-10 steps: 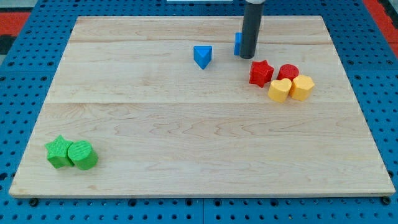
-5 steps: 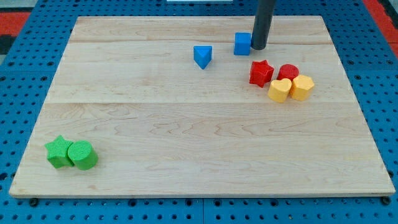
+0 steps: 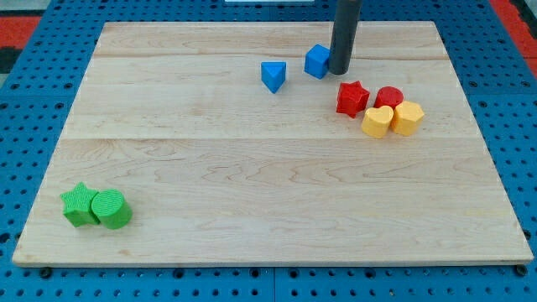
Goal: Move the blue blocks to the top of the green blocks
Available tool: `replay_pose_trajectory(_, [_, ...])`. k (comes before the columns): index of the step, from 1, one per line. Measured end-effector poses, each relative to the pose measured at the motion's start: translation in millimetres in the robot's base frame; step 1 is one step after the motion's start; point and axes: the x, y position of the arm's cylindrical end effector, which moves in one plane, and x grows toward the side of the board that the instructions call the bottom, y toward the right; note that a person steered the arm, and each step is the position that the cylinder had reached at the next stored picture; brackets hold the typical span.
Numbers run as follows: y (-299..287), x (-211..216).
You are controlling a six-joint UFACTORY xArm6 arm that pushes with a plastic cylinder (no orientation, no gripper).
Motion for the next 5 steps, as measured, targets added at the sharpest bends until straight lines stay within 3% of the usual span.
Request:
replay_pose_trajectory(2, [0,-39])
replay_pose_trajectory(3, [-21,-37])
replay_pose_trajectory(5, [-119,23])
